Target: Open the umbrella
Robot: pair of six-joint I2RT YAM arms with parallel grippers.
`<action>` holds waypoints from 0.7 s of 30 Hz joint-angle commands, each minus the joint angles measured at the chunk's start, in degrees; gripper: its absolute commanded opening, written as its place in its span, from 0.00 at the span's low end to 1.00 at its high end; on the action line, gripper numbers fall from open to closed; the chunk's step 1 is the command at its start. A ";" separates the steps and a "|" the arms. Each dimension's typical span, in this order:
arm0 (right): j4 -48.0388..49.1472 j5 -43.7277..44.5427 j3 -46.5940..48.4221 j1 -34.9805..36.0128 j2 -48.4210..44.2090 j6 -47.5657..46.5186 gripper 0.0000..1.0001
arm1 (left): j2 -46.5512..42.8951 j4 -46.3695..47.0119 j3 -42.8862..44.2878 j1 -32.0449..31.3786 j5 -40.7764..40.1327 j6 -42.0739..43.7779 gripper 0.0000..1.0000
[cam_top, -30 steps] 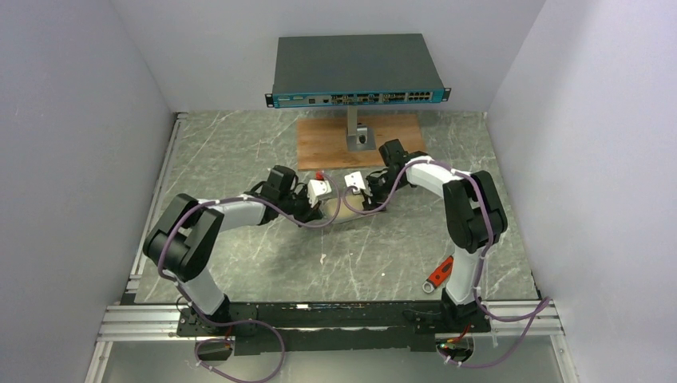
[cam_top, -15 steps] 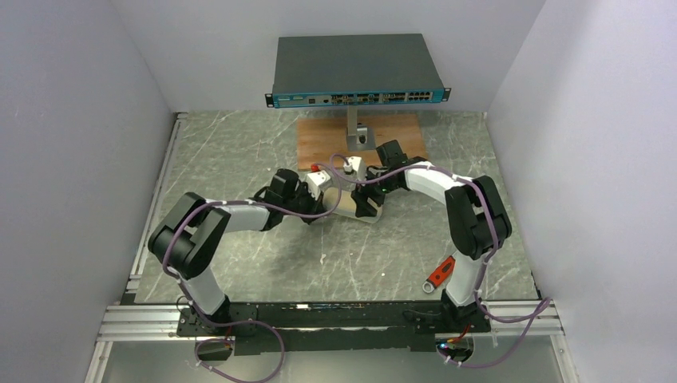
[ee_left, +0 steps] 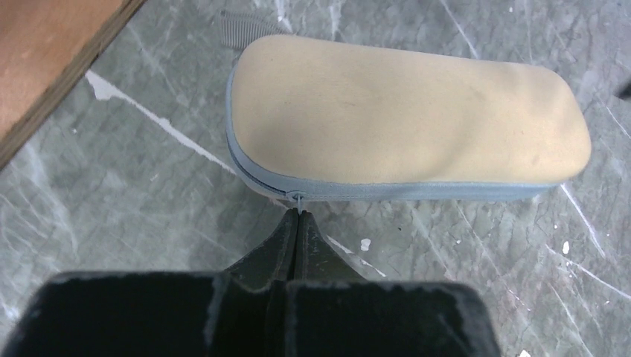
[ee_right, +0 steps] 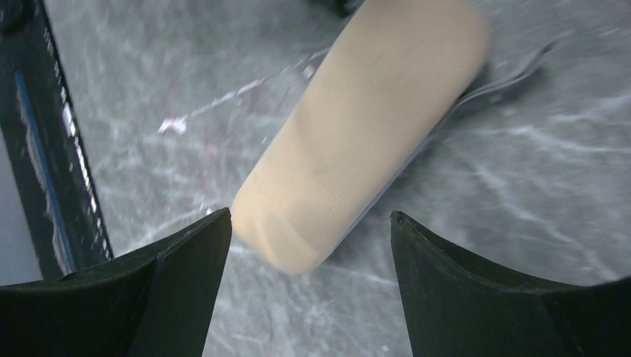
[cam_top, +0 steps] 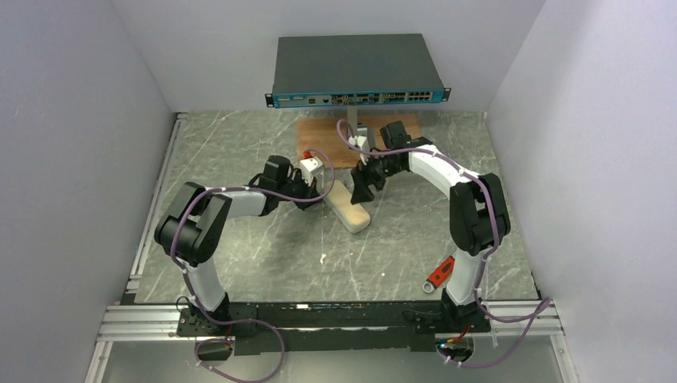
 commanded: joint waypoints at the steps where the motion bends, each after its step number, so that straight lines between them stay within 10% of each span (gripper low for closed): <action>1: 7.16 3.35 3.41 0.30 2.40 13.09 0.78 | 0.76 0.60 2.63 -0.15 4.46 2.75 0.00; 12: 15.75 17.67 1.78 6.58 6.61 25.82 0.73 | 1.64 3.61 0.96 -0.15 4.63 1.36 0.00; 21: 17.51 24.52 0.86 6.81 10.03 33.99 0.49 | -2.18 5.65 -4.95 -2.35 4.51 -0.38 0.00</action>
